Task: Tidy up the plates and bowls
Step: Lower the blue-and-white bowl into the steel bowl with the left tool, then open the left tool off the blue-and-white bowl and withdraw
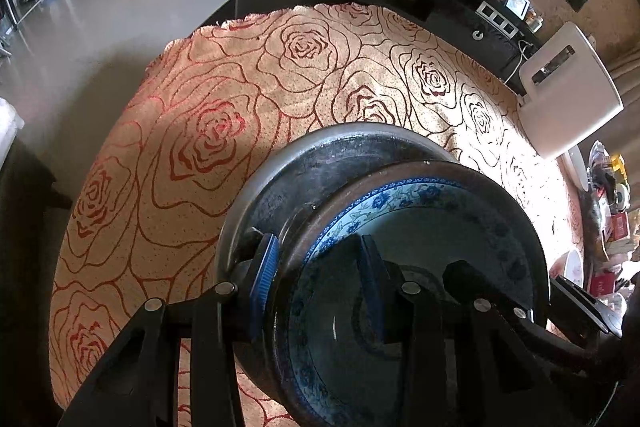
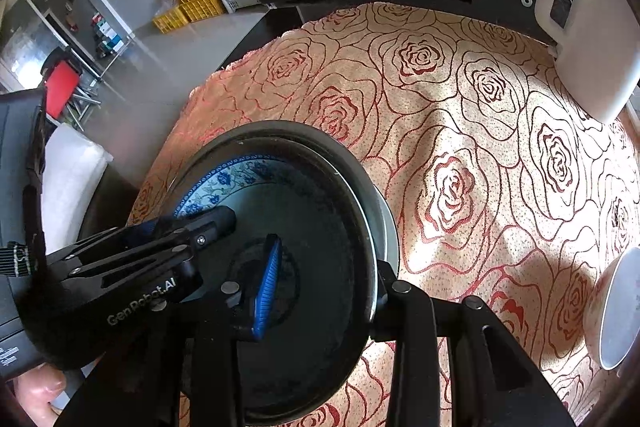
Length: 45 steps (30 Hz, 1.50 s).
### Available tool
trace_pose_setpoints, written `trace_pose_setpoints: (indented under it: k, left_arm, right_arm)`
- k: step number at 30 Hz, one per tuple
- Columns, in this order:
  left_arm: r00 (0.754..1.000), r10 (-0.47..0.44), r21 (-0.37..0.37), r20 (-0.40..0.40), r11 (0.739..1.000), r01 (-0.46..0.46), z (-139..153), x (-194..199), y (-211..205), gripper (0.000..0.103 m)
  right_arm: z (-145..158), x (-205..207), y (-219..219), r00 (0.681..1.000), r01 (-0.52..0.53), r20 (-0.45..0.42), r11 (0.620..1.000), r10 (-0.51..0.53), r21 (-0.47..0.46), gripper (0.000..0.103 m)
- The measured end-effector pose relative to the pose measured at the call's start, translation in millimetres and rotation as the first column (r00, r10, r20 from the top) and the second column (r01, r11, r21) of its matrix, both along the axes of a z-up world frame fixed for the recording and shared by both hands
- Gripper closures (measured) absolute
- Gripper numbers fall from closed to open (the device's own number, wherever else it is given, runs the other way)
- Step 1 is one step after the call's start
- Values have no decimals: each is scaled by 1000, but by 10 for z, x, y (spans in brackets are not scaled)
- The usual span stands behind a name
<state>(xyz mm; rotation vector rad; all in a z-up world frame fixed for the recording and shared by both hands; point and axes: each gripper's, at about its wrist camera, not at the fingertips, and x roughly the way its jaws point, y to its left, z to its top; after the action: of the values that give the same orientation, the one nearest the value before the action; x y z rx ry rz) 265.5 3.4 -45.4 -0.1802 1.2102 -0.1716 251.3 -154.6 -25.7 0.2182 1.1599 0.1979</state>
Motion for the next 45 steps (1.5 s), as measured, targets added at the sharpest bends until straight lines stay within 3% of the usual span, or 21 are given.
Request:
trace_pose_setpoints:
  k: [14,19,22,30,41,45]
  left_arm:
    - [1000,8,7,-5,1000,-8,5,6,3,64]
    - [1000,9,8,-7,1000,-9,3,2,0,64]
    - [1000,13,9,-6,1000,-13,9,1,1,64]
    - [999,37,-34,17,999,-36,178,-44,115,64]
    - [994,79,-102,78,992,-71,412,-110,328,64]
    - [993,74,-91,88,994,-66,440,-125,337,64]
  right_arm:
    - [77,-52,44,999,-36,-5,998,36,-50,0]
    - [147,-90,55,999,-37,8,990,38,-134,0]
    - [136,-94,12,999,-35,3,991,36,-131,0]
    - [177,-143,-101,1000,-14,10,984,16,-176,0]
    - [253,-304,-240,1000,-23,-1,996,23,-84,0]
    - [173,-330,-121,999,-53,-14,993,52,-107,0]
